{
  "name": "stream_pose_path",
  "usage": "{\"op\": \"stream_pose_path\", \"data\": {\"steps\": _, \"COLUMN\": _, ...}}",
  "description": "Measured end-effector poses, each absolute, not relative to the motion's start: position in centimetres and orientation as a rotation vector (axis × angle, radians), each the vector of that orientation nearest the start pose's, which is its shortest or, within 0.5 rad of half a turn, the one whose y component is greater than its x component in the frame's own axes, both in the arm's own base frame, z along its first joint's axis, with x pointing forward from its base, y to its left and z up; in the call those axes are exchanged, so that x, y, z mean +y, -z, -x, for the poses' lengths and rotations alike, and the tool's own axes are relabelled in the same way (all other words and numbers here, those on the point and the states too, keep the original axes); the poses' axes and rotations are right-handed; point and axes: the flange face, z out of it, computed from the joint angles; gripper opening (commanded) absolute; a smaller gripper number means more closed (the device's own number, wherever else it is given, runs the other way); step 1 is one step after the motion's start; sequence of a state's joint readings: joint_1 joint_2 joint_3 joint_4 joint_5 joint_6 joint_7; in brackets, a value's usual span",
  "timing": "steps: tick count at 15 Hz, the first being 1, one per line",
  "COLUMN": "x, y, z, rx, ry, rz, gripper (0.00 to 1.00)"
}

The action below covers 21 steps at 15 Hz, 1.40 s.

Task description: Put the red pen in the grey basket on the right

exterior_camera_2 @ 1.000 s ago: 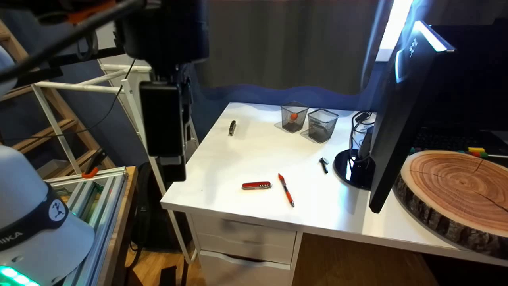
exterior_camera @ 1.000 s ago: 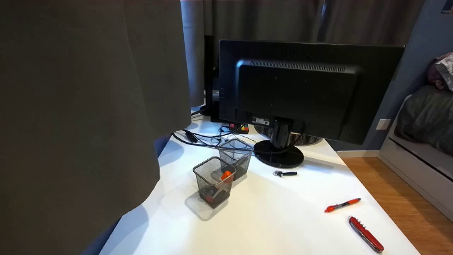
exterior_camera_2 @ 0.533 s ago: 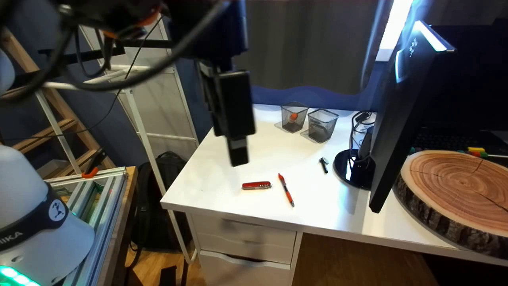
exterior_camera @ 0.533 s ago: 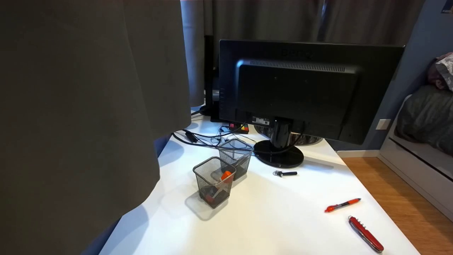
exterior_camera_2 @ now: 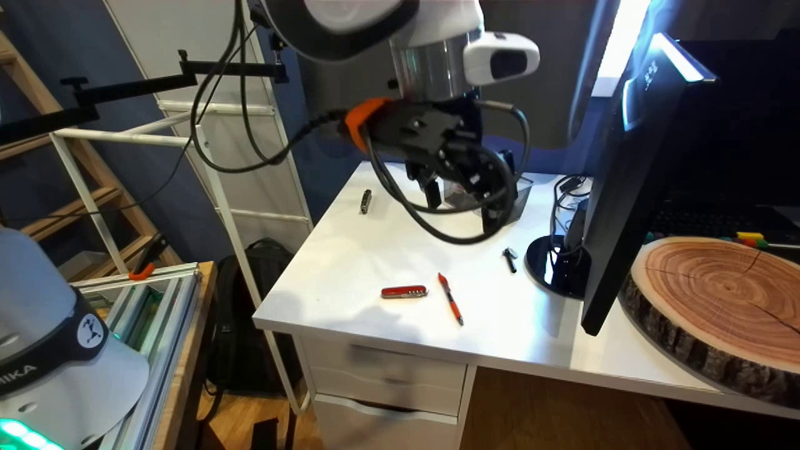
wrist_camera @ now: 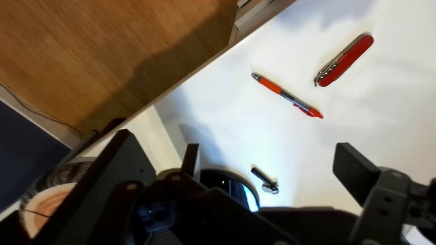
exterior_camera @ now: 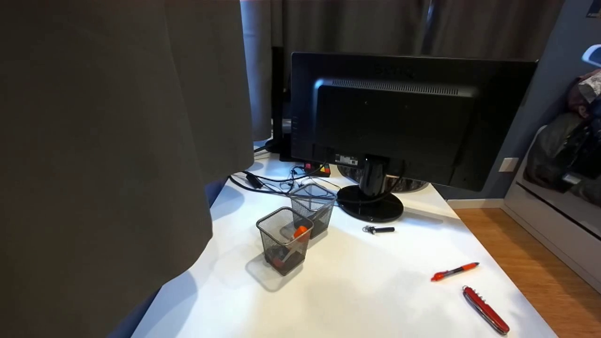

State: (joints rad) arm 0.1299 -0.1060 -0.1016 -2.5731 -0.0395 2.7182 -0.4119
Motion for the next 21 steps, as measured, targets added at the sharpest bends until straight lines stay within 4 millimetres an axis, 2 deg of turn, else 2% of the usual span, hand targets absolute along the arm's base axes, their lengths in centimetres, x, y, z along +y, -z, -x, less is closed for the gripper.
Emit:
{"op": "stream_pose_path", "data": {"steps": 2, "x": 3.1, "y": -28.6, "z": -47.5, "rx": -0.854, "ry": 0.35, "rz": 3.014, "gripper": 1.0}}
{"op": "stream_pose_path", "data": {"steps": 4, "x": 5.3, "y": -26.2, "z": -48.3, "rx": -0.931, "ry": 0.302, "rz": 2.958, "gripper": 1.0}}
{"op": "stream_pose_path", "data": {"steps": 5, "x": 5.5, "y": -25.9, "z": -48.3, "rx": -0.924, "ry": 0.294, "rz": 2.96, "gripper": 1.0}}
{"op": "stream_pose_path", "data": {"steps": 9, "x": 4.3, "y": -26.6, "z": -48.4, "rx": -0.89, "ry": 0.316, "rz": 2.972, "gripper": 1.0}}
{"op": "stream_pose_path", "data": {"steps": 10, "x": 4.5, "y": -26.6, "z": -48.5, "rx": -0.935, "ry": 0.316, "rz": 2.959, "gripper": 1.0}}
{"op": "stream_pose_path", "data": {"steps": 12, "x": 5.8, "y": -25.6, "z": -48.9, "rx": -1.066, "ry": 0.257, "rz": 2.887, "gripper": 1.0}}
{"op": "stream_pose_path", "data": {"steps": 14, "x": 6.6, "y": -23.1, "z": -49.5, "rx": -1.159, "ry": 0.132, "rz": 2.815, "gripper": 1.0}}
{"op": "stream_pose_path", "data": {"steps": 18, "x": 4.8, "y": -17.1, "z": -51.4, "rx": -1.345, "ry": -0.162, "rz": 2.74, "gripper": 1.0}}
{"op": "stream_pose_path", "data": {"steps": 21, "x": 3.3, "y": -14.8, "z": -53.4, "rx": -1.526, "ry": -0.317, "rz": 2.727, "gripper": 1.0}}
